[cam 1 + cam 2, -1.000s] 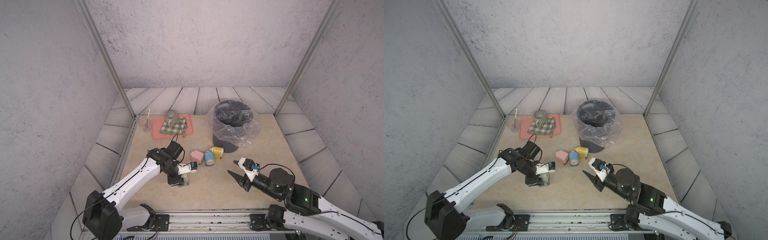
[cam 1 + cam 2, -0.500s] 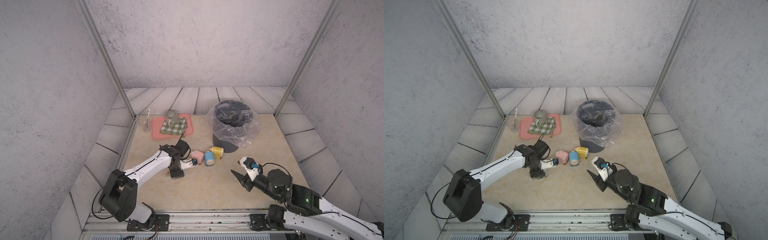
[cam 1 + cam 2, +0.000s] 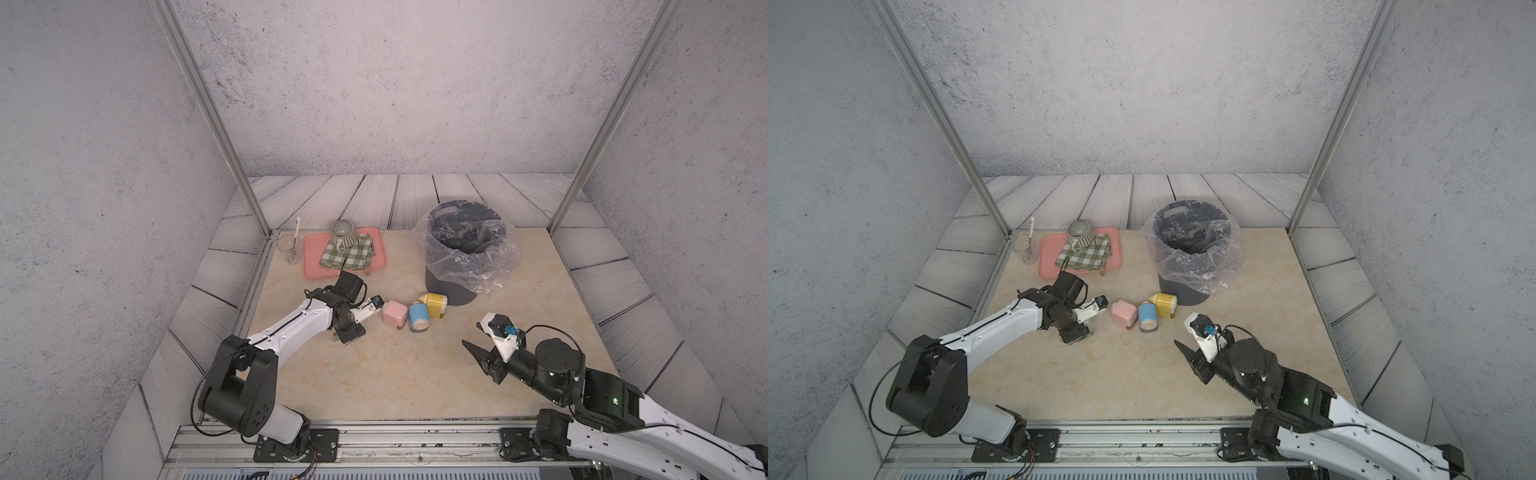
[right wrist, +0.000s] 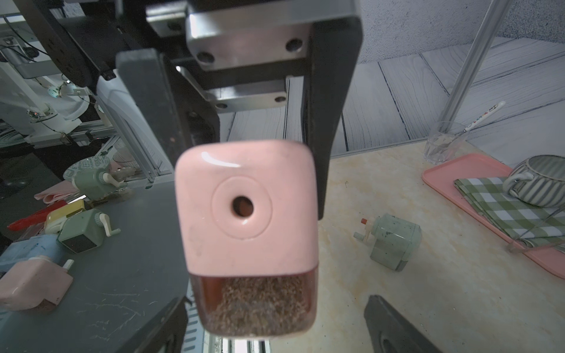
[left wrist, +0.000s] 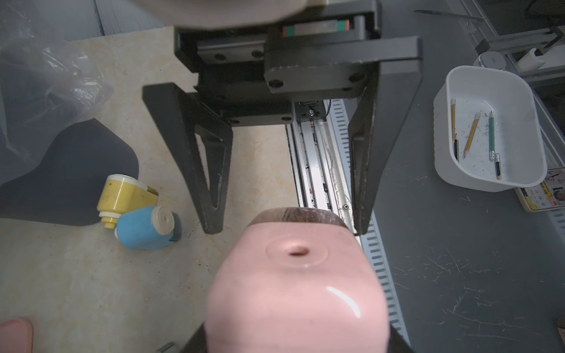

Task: Take out the pencil sharpener tray and clean the shavings
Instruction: Place the pencil sharpener at the center of the board.

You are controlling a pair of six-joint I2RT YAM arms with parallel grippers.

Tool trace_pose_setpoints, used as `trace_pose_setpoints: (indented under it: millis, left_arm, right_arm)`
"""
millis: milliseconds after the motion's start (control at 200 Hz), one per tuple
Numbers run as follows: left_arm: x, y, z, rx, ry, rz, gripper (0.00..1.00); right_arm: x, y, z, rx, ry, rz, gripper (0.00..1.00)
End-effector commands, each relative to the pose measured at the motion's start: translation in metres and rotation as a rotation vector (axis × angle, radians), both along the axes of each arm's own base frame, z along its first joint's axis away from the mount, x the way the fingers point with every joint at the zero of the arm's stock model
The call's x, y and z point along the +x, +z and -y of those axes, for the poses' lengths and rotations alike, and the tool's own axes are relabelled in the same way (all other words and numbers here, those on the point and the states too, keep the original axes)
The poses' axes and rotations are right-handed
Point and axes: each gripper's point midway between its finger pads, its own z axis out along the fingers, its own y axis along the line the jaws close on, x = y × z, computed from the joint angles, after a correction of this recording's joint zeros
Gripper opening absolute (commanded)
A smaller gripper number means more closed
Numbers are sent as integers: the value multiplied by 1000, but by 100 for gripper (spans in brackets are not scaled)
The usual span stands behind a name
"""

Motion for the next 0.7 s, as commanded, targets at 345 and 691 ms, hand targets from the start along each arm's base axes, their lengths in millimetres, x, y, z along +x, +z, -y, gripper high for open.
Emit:
trace_pose_setpoints:
  millis: [345,691]
  left_arm:
    - [12,-23,-12,-13,147,-83,8]
    - [11,-20,-17,-10,161,-46,95]
  right_arm:
    - [-2,-2,1,-6,-7,-42,56]
    - [-1,-6,2,-15,-16,-66,56]
